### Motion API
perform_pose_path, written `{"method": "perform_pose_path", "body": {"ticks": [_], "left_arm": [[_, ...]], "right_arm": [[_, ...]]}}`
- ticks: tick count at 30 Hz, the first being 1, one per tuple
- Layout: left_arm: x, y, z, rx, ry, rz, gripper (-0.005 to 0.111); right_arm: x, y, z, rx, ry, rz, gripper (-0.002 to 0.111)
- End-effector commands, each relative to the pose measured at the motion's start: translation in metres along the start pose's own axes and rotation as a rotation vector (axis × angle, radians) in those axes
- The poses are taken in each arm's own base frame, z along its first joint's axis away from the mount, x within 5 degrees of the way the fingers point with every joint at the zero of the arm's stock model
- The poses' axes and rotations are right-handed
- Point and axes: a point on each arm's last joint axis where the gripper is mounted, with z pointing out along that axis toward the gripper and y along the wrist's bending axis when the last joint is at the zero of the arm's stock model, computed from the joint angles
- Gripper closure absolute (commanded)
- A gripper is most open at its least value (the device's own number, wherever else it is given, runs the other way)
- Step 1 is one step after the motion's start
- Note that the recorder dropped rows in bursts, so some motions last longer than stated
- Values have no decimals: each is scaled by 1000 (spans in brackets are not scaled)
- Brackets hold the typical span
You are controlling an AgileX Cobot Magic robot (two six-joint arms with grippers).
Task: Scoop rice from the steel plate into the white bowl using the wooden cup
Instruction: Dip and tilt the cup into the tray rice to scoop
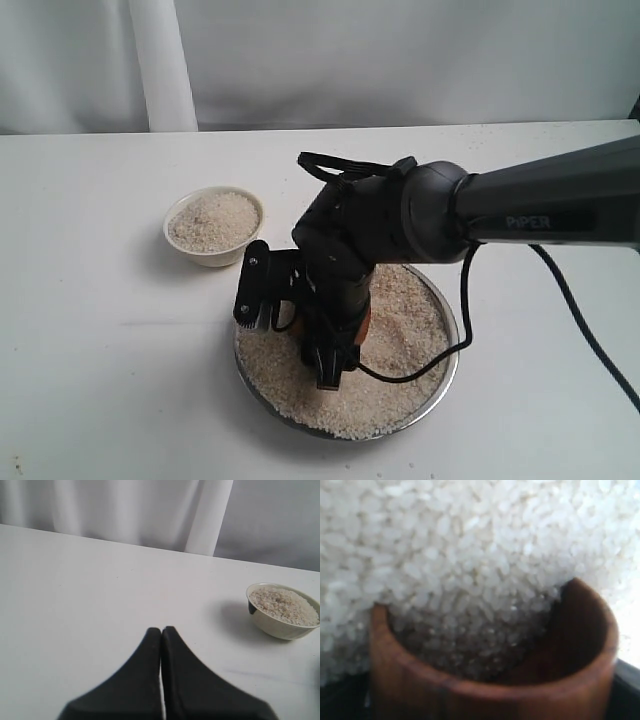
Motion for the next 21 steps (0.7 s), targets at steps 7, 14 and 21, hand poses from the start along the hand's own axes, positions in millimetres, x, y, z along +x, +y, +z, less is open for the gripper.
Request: {"method": "perform_pose_path", "body": {"ticks": [7,14,21], "left_arm": [[1,0,1,2,3,-10,107],[1,0,1,2,3,-10,107],[1,0,1,2,3,-10,107]], "right_arm": [[23,13,48,-138,33,117,108],[43,8,46,-75,-119,191,108],[73,8,58,-34,-174,298,108]]}}
